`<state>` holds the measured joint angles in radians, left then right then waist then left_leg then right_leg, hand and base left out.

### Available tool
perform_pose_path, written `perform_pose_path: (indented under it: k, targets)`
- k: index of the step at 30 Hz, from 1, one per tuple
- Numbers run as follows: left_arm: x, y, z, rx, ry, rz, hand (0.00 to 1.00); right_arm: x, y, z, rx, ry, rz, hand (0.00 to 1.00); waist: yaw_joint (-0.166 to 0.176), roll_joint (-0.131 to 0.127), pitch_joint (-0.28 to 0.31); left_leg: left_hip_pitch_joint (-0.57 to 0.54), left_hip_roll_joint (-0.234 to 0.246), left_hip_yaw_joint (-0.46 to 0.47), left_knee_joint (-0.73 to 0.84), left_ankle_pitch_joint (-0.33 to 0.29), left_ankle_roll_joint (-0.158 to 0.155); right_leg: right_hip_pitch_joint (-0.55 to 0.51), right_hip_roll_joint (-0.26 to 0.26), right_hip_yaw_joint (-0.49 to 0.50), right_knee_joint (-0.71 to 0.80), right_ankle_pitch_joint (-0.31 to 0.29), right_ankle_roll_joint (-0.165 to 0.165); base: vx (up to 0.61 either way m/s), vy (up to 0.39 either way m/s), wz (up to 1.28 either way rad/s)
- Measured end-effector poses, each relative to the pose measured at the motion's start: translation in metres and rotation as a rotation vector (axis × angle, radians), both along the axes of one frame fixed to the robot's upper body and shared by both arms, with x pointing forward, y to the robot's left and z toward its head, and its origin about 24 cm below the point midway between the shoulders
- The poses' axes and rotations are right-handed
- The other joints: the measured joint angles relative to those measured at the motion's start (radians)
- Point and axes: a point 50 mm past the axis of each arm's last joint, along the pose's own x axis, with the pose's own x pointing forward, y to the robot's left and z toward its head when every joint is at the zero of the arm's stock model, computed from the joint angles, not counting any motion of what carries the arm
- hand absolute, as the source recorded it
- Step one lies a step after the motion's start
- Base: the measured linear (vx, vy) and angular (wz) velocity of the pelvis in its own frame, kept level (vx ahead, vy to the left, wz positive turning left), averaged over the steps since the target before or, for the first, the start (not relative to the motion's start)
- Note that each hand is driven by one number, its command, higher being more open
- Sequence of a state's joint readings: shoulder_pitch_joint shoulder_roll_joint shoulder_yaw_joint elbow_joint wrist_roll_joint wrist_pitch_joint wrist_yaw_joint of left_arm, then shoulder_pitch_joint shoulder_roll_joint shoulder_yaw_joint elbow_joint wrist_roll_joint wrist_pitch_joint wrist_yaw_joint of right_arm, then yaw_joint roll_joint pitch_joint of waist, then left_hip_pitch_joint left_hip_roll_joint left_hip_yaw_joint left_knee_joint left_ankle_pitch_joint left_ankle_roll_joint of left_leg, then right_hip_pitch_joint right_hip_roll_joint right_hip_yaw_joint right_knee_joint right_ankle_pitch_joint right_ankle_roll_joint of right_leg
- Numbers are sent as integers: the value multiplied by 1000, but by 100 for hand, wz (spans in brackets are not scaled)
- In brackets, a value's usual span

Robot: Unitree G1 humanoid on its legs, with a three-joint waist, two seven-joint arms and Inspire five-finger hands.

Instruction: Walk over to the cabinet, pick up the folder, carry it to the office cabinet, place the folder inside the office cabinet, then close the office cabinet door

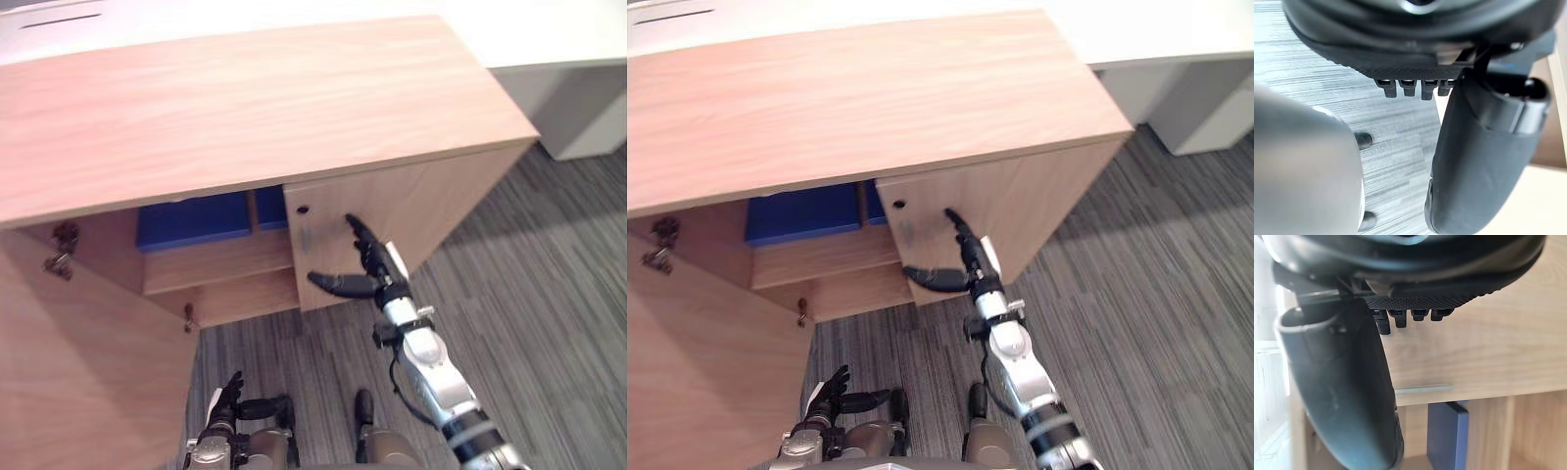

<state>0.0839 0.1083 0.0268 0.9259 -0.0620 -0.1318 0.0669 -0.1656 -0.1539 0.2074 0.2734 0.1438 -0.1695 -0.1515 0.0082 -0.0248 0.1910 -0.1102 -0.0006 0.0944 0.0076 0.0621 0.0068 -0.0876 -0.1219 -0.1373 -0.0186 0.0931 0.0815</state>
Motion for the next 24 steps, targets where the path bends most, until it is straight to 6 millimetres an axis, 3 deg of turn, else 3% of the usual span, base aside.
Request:
perform_pose_path:
  k: [3,7,10,11,12,14,16,18,21,24]
  targets:
    - [-2,-2,-1,-13,1,15,100,5,-27,-7,-25,35,-117,100,7,25,2,13,-8,-56,-60,44,-13,12,-3,-56,2,-21,3,-91,4,55]
    - [-6,-1,0,-38,-4,71,100,3,-40,-20,-47,94,-164,100,27,54,0,13,-8,-113,-100,62,-19,26,-1,-112,-4,-28,-1,-79,-1,52]
    - [-15,2,1,-64,-25,151,100,-16,-47,-48,-48,211,-179,100,49,69,-7,13,-10,-157,-100,62,-20,52,-1,-159,-5,-45,2,5,-27,47]
    - [-19,2,1,-87,-32,201,100,-26,-52,-60,-43,265,-196,100,53,72,-9,13,-14,-175,-100,62,-20,62,-2,-178,-5,-52,3,73,-28,67]
    - [-27,4,1,-120,-39,293,100,-46,-63,-85,-28,379,-250,100,60,75,-12,14,-19,-204,-100,63,-21,80,-6,-215,-4,-67,8,90,-33,69]
    - [-38,7,0,-145,-41,387,100,-70,-73,-109,-8,503,-313,100,61,75,-12,13,-26,-237,-100,65,-23,100,-10,-254,-3,-84,12,147,-41,74]
    - [-51,13,1,-156,-43,487,100,-116,-92,-143,29,708,-444,100,61,75,-13,13,-44,-305,-100,83,-19,136,-20,-332,5,-102,19,186,-37,98]
    - [-56,20,4,-146,-60,517,100,-147,-104,-159,52,825,-536,100,65,74,-12,13,-58,-345,-95,87,-17,157,-28,-382,10,-119,20,154,-21,81]
    - [-57,31,16,-123,-123,537,100,-174,-115,-167,66,897,-625,100,76,73,-12,25,-74,-365,-95,89,-18,186,-42,-429,33,-148,18,98,-5,60]
    - [-44,46,38,-97,-261,543,100,-181,-118,-166,83,890,-666,100,94,72,-13,39,-86,-389,-95,89,-18,209,-61,-477,72,-183,19,8,-13,46]
